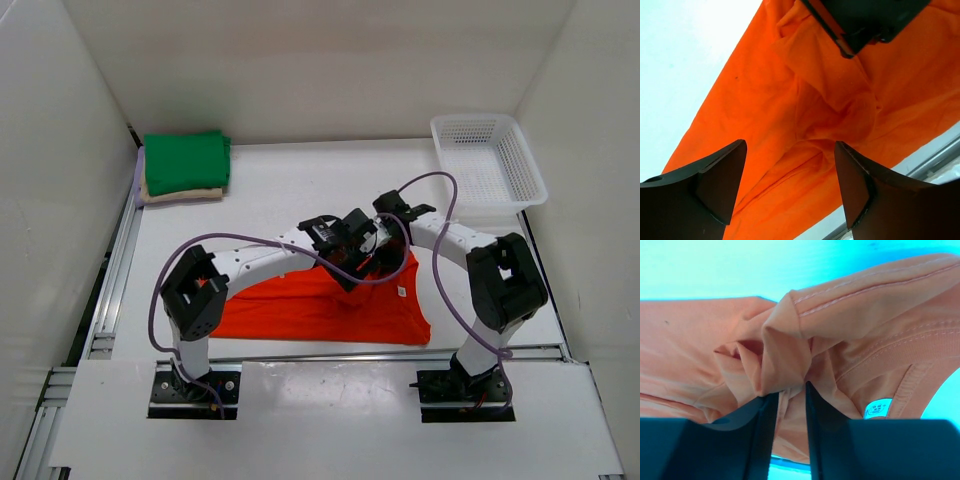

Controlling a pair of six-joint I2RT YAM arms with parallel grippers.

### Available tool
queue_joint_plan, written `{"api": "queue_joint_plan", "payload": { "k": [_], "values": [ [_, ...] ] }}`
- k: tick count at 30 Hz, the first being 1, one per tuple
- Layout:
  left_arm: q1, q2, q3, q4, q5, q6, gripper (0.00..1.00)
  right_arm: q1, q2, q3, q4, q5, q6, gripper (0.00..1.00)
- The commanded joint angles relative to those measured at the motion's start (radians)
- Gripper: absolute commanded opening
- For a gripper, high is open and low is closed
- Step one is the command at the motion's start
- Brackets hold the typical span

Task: Fold and stack the t-shirts
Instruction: Fold the other side of the tshirt into a rectangle

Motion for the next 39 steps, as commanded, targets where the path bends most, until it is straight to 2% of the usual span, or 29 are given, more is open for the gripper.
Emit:
{"api": "queue_joint_plan", "payload": {
  "k": [1, 5, 9, 13, 17, 23, 29, 33, 39],
  "values": [
    [-0.030, 0.020, 0.038, 0.049, 0.101, 0.027, 0.80, 0.010, -0.009, 0.013, 0.062, -0.016, 0.028, 0.30],
    [-0.039, 0.029, 0.038, 0.059, 0.176, 0.027, 0.74, -0.003, -0.009, 0.002, 0.083, -0.091, 0.040, 0.28],
    [-0.039, 0.004, 0.009, 0.059, 0.196, 0.027, 0.74, -0.023, -0.009, -0.019, 0.105, -0.131, 0.049, 0.32],
    [-0.039, -0.115, -0.041, 0.059, 0.109, 0.027, 0.76, -0.023, -0.024, -0.030, 0.105, -0.144, 0.049, 0.32],
    [-0.039, -0.221, -0.127, 0.059, 0.055, 0.027, 0.76, -0.023, -0.083, -0.041, 0.093, -0.093, 0.049, 0.32],
    [-0.156, -0.273, -0.253, 0.069, 0.025, 0.027, 0.76, -0.023, -0.095, -0.002, 0.047, -0.052, 0.000, 0.30],
    [-0.194, -0.264, -0.265, 0.126, 0.025, 0.027, 0.76, -0.023, -0.115, 0.007, 0.047, -0.072, -0.041, 0.29],
    [-0.194, -0.200, -0.246, 0.190, 0.006, 0.027, 0.76, -0.023, -0.081, 0.007, 0.057, -0.153, -0.075, 0.29],
    [-0.194, -0.096, -0.219, 0.224, -0.052, 0.027, 0.76, -0.023, -0.051, 0.041, 0.057, -0.153, -0.093, 0.29]
  ]
}}
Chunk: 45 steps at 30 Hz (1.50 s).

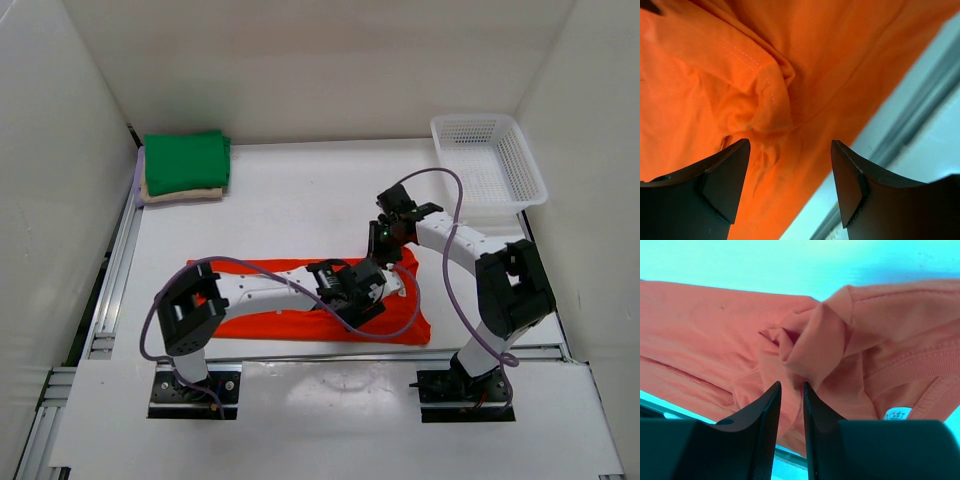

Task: Fold and stack the t-shirts
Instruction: Fold the other side of the tshirt into a rectangle

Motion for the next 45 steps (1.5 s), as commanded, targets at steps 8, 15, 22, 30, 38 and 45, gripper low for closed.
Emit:
{"api": "queue_joint_plan", "payload": {
  "k": [8, 15, 22, 30, 38, 45],
  "values": [
    [0.040, 0.076, 0.074, 0.056, -0.077, 0.004, 0.73, 0.003, 0.050, 0.084, -0.026, 0.019, -0.074, 0.32],
    [0.040, 0.098, 0.121, 0.056, -0.050, 0.004, 0.49, 0.003, 0.096, 0.116, -0.061, 0.053, -0.112, 0.34],
    [0.040, 0.107, 0.091, 0.056, 0.001, 0.004, 0.48, 0.003, 0.105, 0.096, -0.061, 0.053, -0.130, 0.33],
    [0.040, 0.087, 0.051, 0.047, 0.064, 0.004, 0.66, 0.003, 0.114, 0.096, -0.061, 0.031, -0.131, 0.07],
    [0.040, 0.101, 0.016, 0.038, 0.024, 0.004, 0.46, -0.028, 0.085, 0.073, -0.071, 0.011, -0.121, 0.00],
    [0.040, 0.045, 0.051, 0.029, 0.024, 0.004, 0.10, -0.056, -0.040, -0.013, -0.080, 0.011, -0.092, 0.00]
  ]
}}
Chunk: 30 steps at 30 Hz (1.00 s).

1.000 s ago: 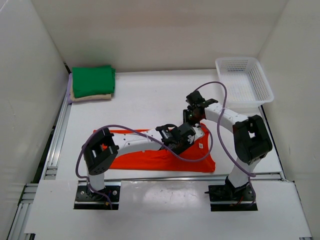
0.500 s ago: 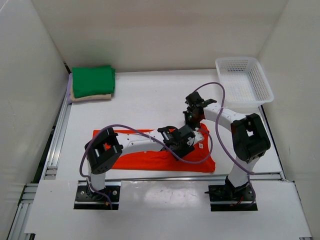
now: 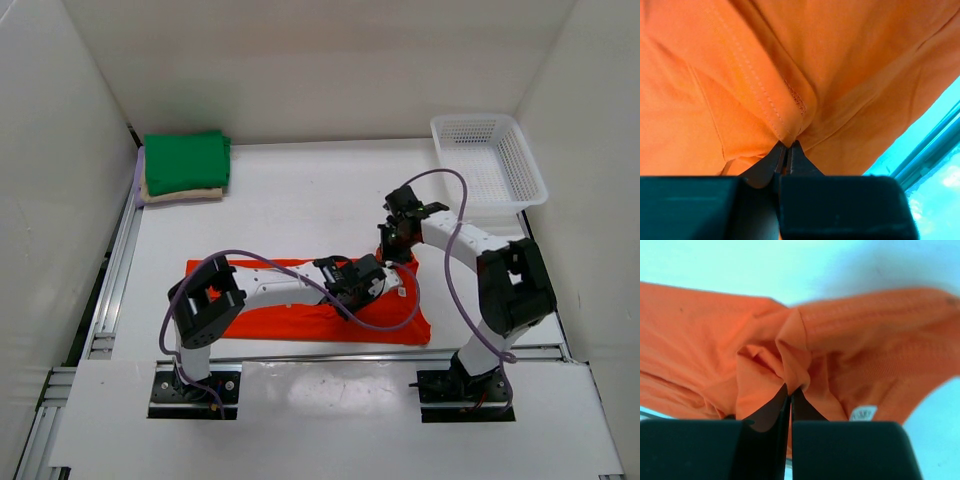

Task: Fold and stack the t-shirts
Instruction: Fold the other side of the tshirt into a rectangle

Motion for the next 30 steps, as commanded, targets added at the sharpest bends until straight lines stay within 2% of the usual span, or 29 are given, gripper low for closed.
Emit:
{"api": "queue_joint_plan", "payload": {
  "k": [1, 9, 18, 25, 30],
  "values": [
    [-0.002, -0.087, 0.020, -0.002, -0.005, -0.001, 0.10, -0.010, -0.098, -0.041, -0.027, -0.010, 0.011, 0.00],
    [-0.002, -0.138, -0.041, -0.011, 0.013, -0.001, 0.10, -0.010, -0.256, -0.225, -0.045, -0.010, 0.066, 0.00],
    [0.008, -0.168, -0.063, -0.020, 0.032, -0.001, 0.10, -0.010, -0.453, -0.342, -0.137, -0.057, 0.184, 0.00],
    [0.017, -0.148, -0.063, -0.030, 0.041, -0.001, 0.10, 0.022, -0.458, -0.420, -0.116, -0.059, 0.252, 0.00],
    [0.026, -0.138, -0.054, -0.030, 0.041, -0.001, 0.12, 0.022, -0.444, -0.429, -0.116, -0.059, 0.270, 0.07]
  ]
}}
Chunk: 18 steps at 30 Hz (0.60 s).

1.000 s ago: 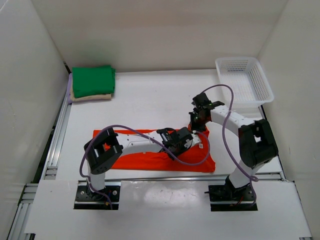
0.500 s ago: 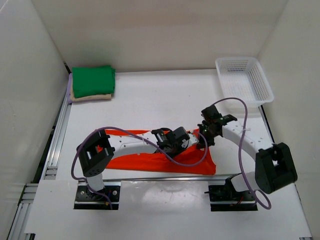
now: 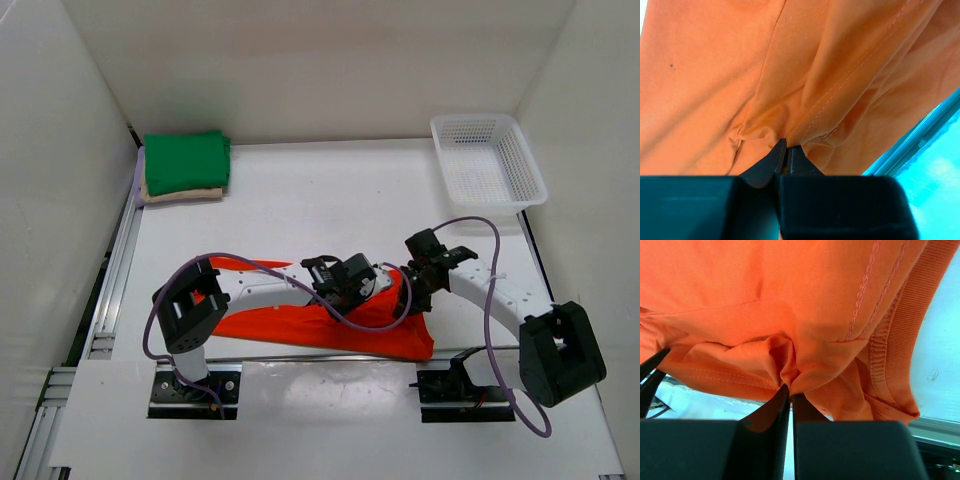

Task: Fold and stack the t-shirts
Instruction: Fold the other side of the tshirt into a rectangle

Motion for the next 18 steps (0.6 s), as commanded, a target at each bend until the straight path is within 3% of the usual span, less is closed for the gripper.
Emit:
{"api": "queue_joint_plan", "payload": {
  "k": [1, 6, 8, 13, 18],
  "values": [
    [0.009, -0.043, 0.015, -0.006, 0.014, -0.001, 0.14, 0.001, 0.000, -0.010, -0.031, -0.001, 0.026, 0.09],
    [0.009, -0.043, 0.015, -0.027, 0.038, -0.001, 0.26, 0.001, -0.023, -0.055, -0.060, -0.013, 0.037, 0.18],
    [0.009, -0.053, 0.015, -0.037, 0.057, -0.001, 0.39, 0.001, -0.042, -0.055, -0.069, -0.037, 0.037, 0.22],
    [0.009, -0.063, 0.036, -0.107, 0.114, -0.001, 0.59, 0.001, -0.101, -0.065, -0.069, -0.038, 0.026, 0.28],
    [0.009, -0.073, 0.075, -0.198, 0.186, -0.001, 0.63, 0.001, -0.134, -0.065, 0.020, -0.038, 0.046, 0.34]
  ]
}}
